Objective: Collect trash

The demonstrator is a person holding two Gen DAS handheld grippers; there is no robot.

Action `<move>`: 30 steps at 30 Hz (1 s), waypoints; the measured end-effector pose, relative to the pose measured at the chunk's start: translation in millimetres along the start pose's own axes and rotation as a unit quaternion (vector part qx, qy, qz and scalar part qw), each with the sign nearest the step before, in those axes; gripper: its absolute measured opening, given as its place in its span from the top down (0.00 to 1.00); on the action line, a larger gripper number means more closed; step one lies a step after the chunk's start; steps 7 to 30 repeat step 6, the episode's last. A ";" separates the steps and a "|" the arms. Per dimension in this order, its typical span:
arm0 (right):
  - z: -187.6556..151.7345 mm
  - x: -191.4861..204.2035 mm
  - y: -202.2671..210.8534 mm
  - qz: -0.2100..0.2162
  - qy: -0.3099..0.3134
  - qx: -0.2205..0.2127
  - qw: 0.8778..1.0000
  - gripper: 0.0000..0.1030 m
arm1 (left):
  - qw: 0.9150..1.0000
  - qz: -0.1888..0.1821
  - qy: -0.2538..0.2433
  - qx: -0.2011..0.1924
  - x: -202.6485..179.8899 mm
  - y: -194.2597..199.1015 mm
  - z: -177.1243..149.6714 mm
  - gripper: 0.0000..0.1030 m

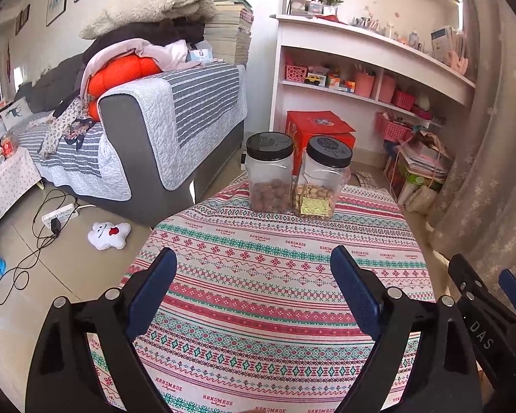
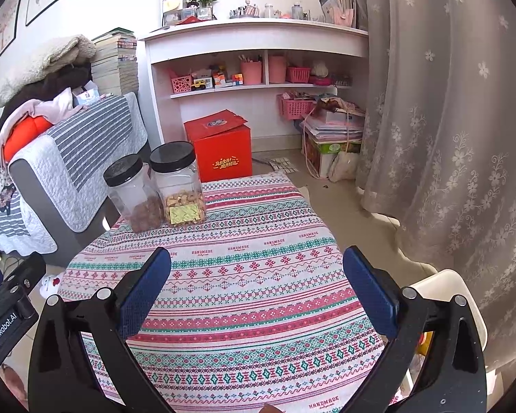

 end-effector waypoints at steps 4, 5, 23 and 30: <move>0.7 -0.9 -0.8 0.000 -0.003 0.000 1.000 0.07 | 1.000 -0.001 0.004 0.009 -0.9 -0.6 -1.0 0.12; 0.5 -0.2 -0.8 0.001 -0.003 0.000 1.000 0.07 | 1.000 -0.002 0.005 0.009 -1.2 -0.7 -1.3 0.12; 0.8 -0.8 -0.8 0.000 -0.003 0.000 1.000 0.07 | 1.000 -0.003 0.006 0.010 -1.3 -0.8 -1.4 0.12; 0.8 -0.8 -0.8 0.000 -0.003 0.000 1.000 0.07 | 1.000 -0.003 0.006 0.010 -1.3 -0.8 -1.4 0.12</move>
Point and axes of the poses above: each gripper's, at about its wrist camera, not at the fingertips, and y roughly against the way its jaws point, x to its left, z to its top, the point moved 7 cm from there along -y, roughly the way its jaws point, and after that the axes turned 13 degrees about -z, right-handed, at the moved point
